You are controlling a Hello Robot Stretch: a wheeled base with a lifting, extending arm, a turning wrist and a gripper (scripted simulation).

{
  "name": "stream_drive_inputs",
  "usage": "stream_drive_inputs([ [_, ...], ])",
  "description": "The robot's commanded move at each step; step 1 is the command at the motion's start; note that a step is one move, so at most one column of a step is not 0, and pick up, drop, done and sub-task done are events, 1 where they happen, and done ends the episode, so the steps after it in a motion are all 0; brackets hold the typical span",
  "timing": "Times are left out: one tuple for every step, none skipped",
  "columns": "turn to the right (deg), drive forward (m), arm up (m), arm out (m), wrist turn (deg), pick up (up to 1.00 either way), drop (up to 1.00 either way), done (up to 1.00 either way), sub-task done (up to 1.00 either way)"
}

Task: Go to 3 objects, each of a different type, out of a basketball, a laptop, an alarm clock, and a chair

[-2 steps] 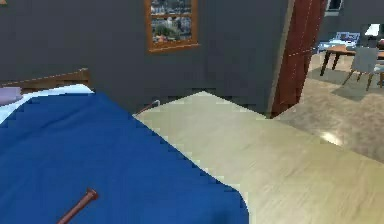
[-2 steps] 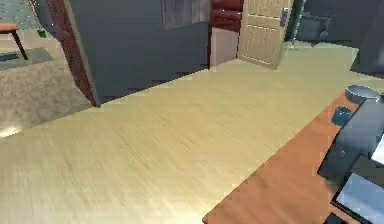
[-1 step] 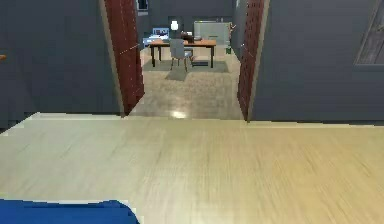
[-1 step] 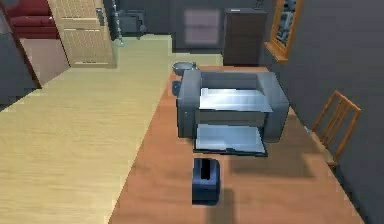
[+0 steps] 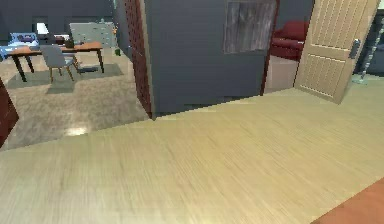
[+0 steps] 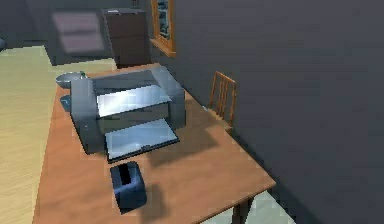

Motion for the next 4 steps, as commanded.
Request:
stream_drive_inputs([
  [0.0,0.3,0.0,0.0,0.0,0.0,0.0,0.0,0.0],
  [-21.0,0.0,0.0,0.0,0.0,0.0,0.0,0.0,0.0],
  [-3.0,0.0,0.0,0.0,0.0,0.0,0.0,0.0,0.0],
  [0.0,0.45,0.0,0.0,0.0,0.0,0.0,0.0,0.0],
])
